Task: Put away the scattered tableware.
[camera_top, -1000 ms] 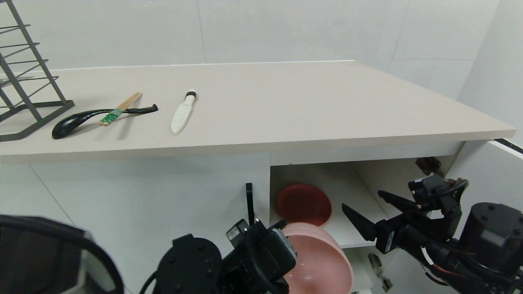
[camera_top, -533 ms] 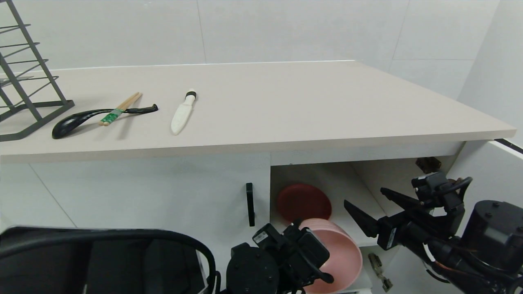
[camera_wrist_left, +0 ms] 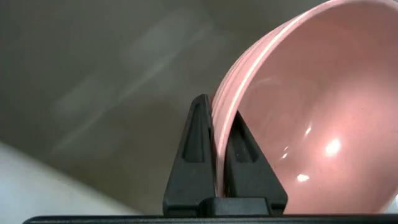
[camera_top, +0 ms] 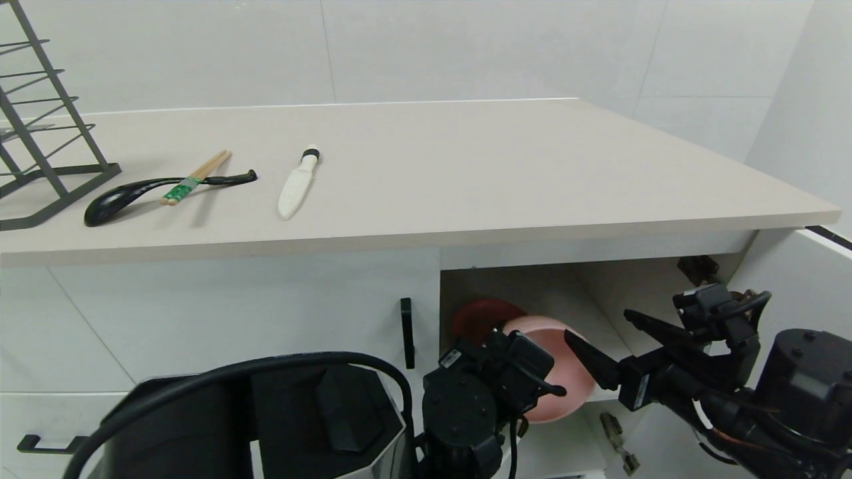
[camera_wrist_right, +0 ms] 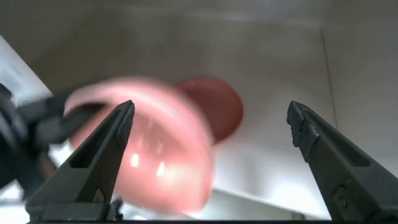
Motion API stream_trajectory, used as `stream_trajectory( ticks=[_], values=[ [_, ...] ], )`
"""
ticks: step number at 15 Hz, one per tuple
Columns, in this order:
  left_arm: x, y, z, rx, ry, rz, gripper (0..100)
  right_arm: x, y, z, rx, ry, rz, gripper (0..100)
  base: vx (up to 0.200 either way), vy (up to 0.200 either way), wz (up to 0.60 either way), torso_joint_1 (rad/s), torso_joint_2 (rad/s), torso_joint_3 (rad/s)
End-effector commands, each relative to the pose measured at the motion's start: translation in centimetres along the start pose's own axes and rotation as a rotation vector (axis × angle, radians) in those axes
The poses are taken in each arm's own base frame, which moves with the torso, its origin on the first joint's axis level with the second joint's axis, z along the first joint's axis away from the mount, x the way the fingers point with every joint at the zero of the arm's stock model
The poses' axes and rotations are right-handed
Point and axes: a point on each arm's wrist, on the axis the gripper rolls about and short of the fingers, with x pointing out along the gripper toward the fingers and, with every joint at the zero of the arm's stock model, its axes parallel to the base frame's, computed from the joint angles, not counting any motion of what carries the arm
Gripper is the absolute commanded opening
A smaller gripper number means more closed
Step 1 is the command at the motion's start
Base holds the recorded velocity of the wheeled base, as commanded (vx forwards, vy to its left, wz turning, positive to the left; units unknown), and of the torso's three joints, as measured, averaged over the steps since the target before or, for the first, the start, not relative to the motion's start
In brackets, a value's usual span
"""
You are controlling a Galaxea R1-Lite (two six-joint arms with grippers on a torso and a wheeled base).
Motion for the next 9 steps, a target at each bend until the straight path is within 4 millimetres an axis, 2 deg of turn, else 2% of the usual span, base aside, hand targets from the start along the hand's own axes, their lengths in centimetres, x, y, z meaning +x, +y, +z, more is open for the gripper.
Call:
stream_trajectory(
  ticks=[1, 6, 7, 9],
  values=[
    [1.0, -0.2, 0.4, -0.04, -0.026, 0.023, 0, -0.5, -0.2, -0.7, -0.026, 0.038, -0.004, 100, 0.0, 0.0, 0.0, 0.0, 0.0, 0.0],
    [1.1, -0.1, 0.8, -0.067, -0.043, 0.015, 0, -0.1, -1.5, -1.4, -0.033, 0.078, -0.058, 100, 0.0, 0.0, 0.0, 0.0, 0.0, 0.0],
    [0.6, -0.3, 1.1, -0.116, -0.067, -0.043, 0, 0.7, -2.7, -2.4, -0.047, 0.134, -0.055, 100, 0.0, 0.0, 0.0, 0.0, 0.0, 0.0],
    [0.2, 0.1, 1.6, -0.143, -0.098, -0.125, 0, 0.7, -2.8, -2.4, -0.047, 0.139, -0.056, 100, 0.0, 0.0, 0.0, 0.0, 0.0, 0.0]
  ],
)
